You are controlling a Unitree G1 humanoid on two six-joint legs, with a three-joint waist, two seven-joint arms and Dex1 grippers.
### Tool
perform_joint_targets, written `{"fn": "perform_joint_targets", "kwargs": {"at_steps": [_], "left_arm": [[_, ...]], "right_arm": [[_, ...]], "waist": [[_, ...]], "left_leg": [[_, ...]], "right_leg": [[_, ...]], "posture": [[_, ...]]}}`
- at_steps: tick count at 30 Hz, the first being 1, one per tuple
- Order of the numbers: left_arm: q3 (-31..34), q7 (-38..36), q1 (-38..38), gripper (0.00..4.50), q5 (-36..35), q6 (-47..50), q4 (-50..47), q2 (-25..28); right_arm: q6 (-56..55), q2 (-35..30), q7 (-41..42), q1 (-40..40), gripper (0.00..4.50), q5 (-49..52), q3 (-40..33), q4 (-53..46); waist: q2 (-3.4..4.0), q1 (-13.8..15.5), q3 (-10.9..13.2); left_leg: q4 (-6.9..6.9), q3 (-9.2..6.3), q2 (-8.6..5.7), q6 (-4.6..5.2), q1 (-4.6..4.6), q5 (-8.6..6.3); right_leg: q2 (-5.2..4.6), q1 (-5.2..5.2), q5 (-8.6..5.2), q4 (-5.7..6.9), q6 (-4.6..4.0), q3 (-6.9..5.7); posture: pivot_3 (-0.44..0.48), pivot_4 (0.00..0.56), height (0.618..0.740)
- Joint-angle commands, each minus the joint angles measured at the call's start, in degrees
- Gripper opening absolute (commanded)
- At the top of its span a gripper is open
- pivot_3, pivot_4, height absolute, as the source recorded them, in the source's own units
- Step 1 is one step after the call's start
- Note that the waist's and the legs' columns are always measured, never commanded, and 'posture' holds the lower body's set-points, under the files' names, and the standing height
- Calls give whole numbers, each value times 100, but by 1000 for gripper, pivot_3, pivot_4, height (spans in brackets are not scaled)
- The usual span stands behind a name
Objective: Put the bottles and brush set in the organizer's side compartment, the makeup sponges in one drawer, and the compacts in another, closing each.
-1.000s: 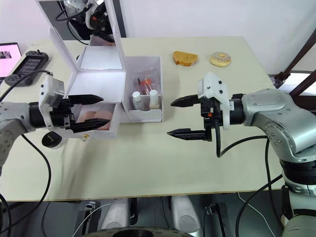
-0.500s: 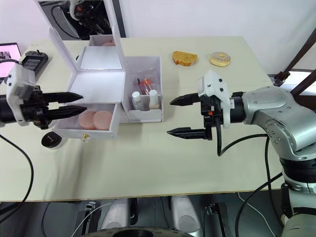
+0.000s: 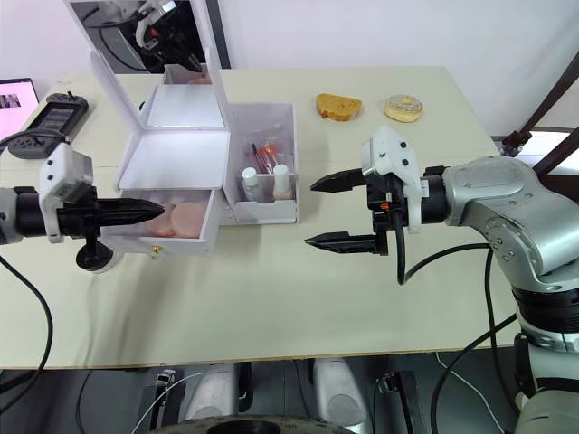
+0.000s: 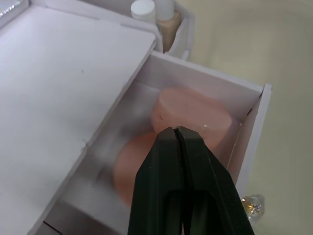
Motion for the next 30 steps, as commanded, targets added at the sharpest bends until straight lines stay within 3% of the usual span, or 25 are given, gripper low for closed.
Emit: {"fn": "perform_joint_targets", "kwargs": {"at_steps": [1, 11, 30], "left_arm": [[-194, -48, -203, 30, 276, -318, 72, -39], [-713, -196, -478, 30, 589, -519, 227, -351], [-1039, -676, -860, 30, 1245, -420, 346, 387]], "right_arm": [[-54, -36, -55, -75, 4500, 55, -159, -134], [-3, -93, -168, 4, 4500, 111, -241, -231], [-79, -78, -174, -56, 4500, 90, -184, -164]], "waist": [[0, 3, 0], [0, 10, 0], [0, 2, 0]], "left_leg": [[0, 1, 0, 0, 0, 0], [1, 1, 0, 0, 0, 0], [3, 0, 0, 0, 0, 0]], "right_leg": [[0, 0, 0, 0, 0, 0], [0, 1, 1, 1, 2, 0], [1, 0, -2, 8, 4, 0]], "posture": [[0, 150, 740], [0, 150, 740], [0, 150, 740]]}}
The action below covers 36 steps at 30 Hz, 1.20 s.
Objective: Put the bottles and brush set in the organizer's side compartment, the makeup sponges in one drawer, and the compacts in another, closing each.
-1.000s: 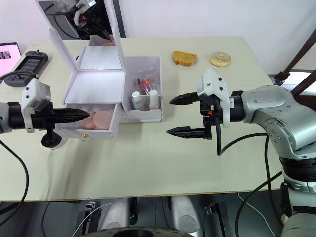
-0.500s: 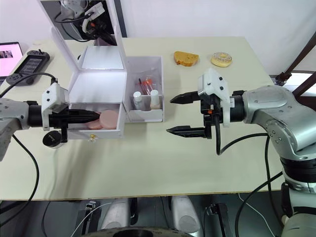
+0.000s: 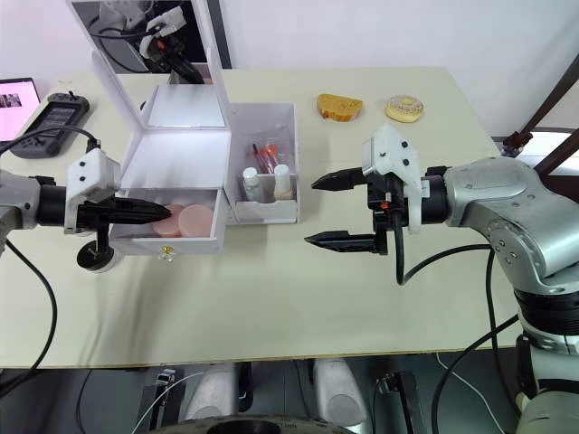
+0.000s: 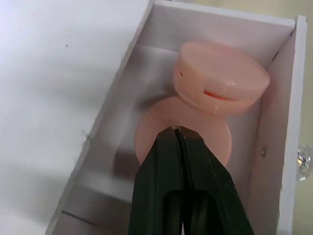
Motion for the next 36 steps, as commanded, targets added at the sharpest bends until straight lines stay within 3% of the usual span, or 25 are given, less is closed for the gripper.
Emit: {"fn": "perform_joint_targets", "kwargs": {"at_steps": [1, 17, 26, 36], "left_arm": [[-83, -98, -146, 30, 247, -52, -100, 243], [-150, -237, -528, 30, 706, -94, 131, 566], [278, -26, -969, 30, -229, 905, -130, 87], [-266, 310, -951, 30, 48, 787, -454, -280]], "right_arm": [[-91, -38, 12, -103, 4500, 31, -140, -85], [-117, -14, 2, -125, 4500, -6, -120, -59], [-108, -25, 15, -107, 4500, 6, -140, -55], [-61, -41, -41, -106, 4500, 48, -189, -123]], "waist": [[0, 1, 0], [0, 1, 0], [0, 3, 0], [0, 8, 0]], "left_leg": [[0, 0, 0, 0, 0, 0], [1, 0, 0, 0, 0, 0], [2, 0, 0, 0, -2, 0], [6, -2, 0, 0, -2, 0]], "right_leg": [[0, 0, 0, 0, 0, 0], [0, 0, -1, 2, 2, 0], [1, 0, -1, 4, 7, 0], [1, 0, 6, 10, 20, 0]], "posture": [[0, 150, 740], [0, 150, 740], [0, 150, 740], [0, 150, 740]]}}
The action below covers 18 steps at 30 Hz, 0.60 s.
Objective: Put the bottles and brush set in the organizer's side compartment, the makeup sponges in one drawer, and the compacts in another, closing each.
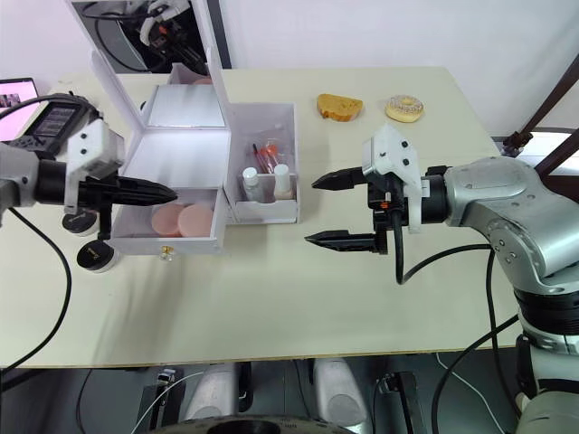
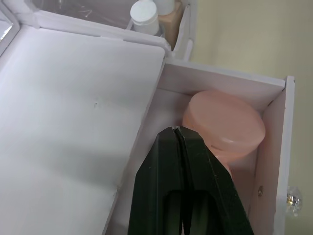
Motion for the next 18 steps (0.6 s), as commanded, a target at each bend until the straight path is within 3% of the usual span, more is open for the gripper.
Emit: {"fn": "perform_joint_targets", "kwargs": {"at_steps": [1, 18], "left_arm": [[-165, 171, -122, 30, 222, -134, -100, -97], [-1110, 110, -490, 30, 1369, -1047, 12, -257]], "right_arm": [[-41, -44, -42, -107, 4500, 81, -197, -141], [3, -55, -210, -106, 4500, 198, -226, -210]], "waist": [[-1, 3, 0], [0, 2, 0]], "left_leg": [[0, 0, 0, 0, 0, 0], [1, -2, -1, 0, 0, 0]], "right_leg": [[0, 0, 0, 0, 0, 0], [1, 0, 0, 1, 1, 0]], "posture": [[0, 150, 740], [0, 150, 740]]}}
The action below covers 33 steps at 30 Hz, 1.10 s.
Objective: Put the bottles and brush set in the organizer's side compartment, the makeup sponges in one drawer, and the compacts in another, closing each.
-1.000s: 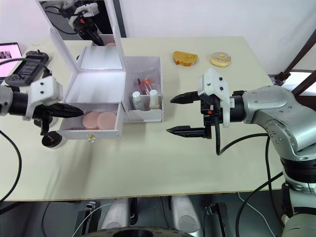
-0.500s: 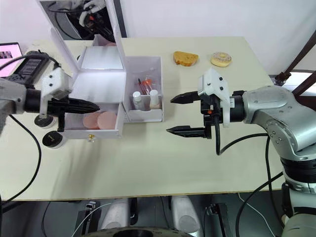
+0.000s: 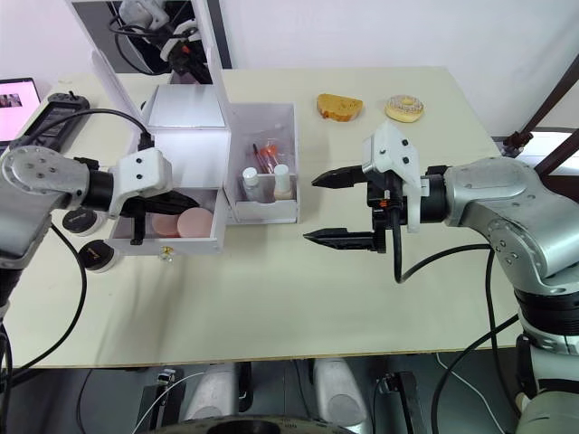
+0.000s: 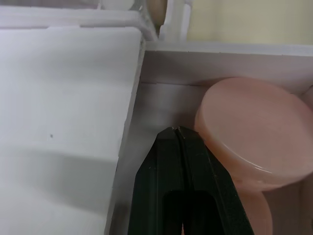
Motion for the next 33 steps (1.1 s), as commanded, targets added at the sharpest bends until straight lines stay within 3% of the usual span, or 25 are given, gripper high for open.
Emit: {"fn": "perform_joint_targets", "kwargs": {"at_steps": [1, 9, 17, 25, 30, 33], "left_arm": [[-81, -172, -125, 30, 225, -305, 11, 41], [-26, -759, -279, 30, 587, -883, 413, 505], [410, -756, -385, 30, 204, -300, 384, 477], [1695, -712, -95, 30, -1242, 1328, -215, 565], [2925, -624, 524, 30, -2415, 2137, -624, 496], [3880, -415, 1318, 30, -2852, 2511, -1069, 416]], "right_arm": [[-26, -52, -39, -107, 4500, 84, -211, -180], [-37, -58, -56, -117, 4500, 97, -198, -163], [-101, -12, 5, -168, 4500, 54, -121, -69], [-96, -64, 274, -291, 4500, 94, -118, 134], [-313, -124, 545, -342, 4500, -97, -88, 398], [-655, -98, 707, -361, 4500, -360, -25, 671]], "waist": [[0, -4, 0], [1, -20, 0], [0, 34, 0], [0, -16, 0], [1, -15, 0], [1, -20, 0]], "left_leg": [[0, 0, 0, 0, 0, 0], [-1, 0, 0, 0, 1, 0], [4, 0, 0, 1, -4, 0], [2, -6, 0, 1, -4, 0], [4, -9, 0, 1, -2, 0], [3, -8, 0, 1, -1, 0]], "right_leg": [[0, 0, 0, 0, 0, 0], [1, 0, 0, 1, 0, 0], [-1, 0, -2, 2, 1, 0], [0, -1, -1, 4, 6, -3], [0, -2, -2, 11, 7, -6], [-2, -2, -3, 11, 8, -6]], "posture": [[0, 150, 740], [0, 150, 740], [0, 150, 740], [0, 150, 740], [0, 150, 740], [0, 150, 740]]}}
